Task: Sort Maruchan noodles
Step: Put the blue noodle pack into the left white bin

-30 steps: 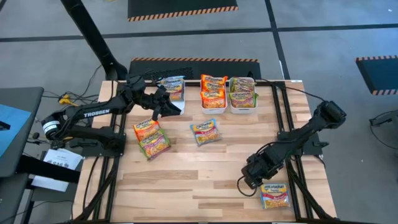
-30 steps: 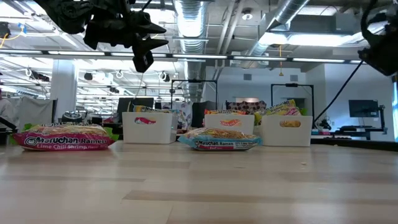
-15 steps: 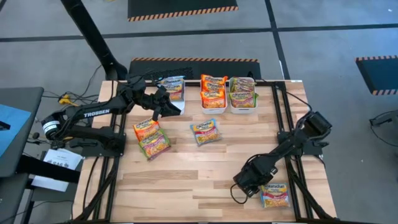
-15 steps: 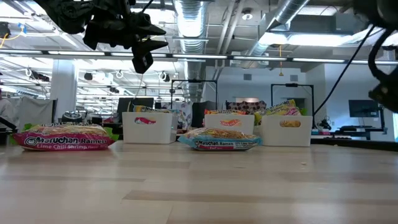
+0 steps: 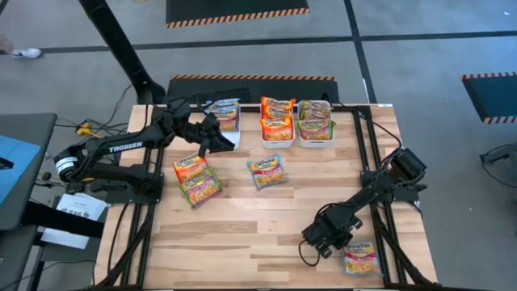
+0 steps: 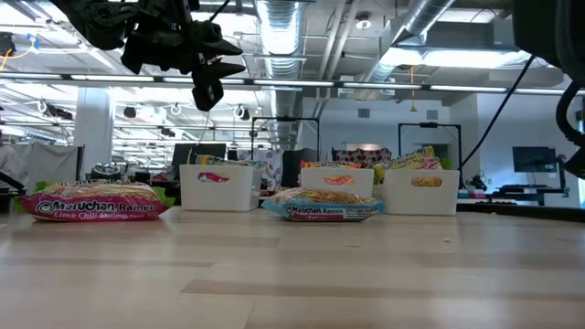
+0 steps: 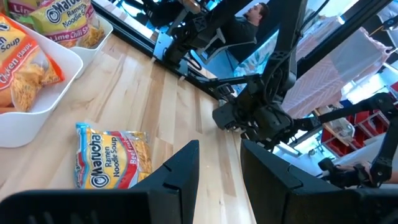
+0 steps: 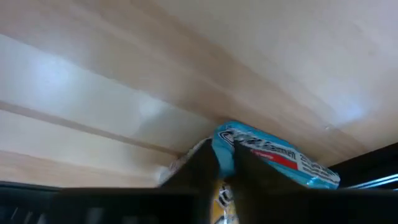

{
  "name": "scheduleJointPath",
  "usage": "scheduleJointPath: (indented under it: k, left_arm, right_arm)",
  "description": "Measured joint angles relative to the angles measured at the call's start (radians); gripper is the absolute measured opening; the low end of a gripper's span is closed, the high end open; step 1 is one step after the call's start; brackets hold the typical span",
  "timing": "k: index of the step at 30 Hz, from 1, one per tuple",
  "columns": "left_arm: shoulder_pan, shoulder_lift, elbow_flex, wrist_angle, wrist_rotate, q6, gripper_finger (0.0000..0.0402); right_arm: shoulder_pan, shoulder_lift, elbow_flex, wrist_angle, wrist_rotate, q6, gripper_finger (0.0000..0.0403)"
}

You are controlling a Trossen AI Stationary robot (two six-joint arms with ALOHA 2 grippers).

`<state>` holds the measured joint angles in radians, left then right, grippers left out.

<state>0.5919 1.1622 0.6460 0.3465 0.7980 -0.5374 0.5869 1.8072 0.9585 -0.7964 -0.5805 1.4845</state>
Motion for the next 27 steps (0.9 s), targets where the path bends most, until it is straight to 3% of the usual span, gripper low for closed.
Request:
scheduleJointPath:
  k: [2, 7, 17, 27]
  left_arm:
    - [0.000, 0.000, 0.000, 0.000, 0.000, 0.004, 0.0104]
    - [0.000, 0.000, 0.000, -0.001, 0.000, 0.002, 0.0104]
    - [0.000, 0.000, 0.000, -0.074, 0.000, 0.010, 0.0109]
    - [-0.017, 0.000, 0.000, -0.096, -0.021, -0.001, 0.0171]
  right_arm:
    - [0.000, 0.000, 0.003, -0.001, -0.009, 0.000, 0.0015]
    - [-0.007, 0.000, 0.059, -0.032, 0.005, 0.010, 0.0014]
    - [-0.096, -0.001, 0.275, -0.158, 0.221, -0.001, 0.0006]
    - [-0.217, -0.001, 0.406, -0.181, 0.365, -0.131, 0.0005]
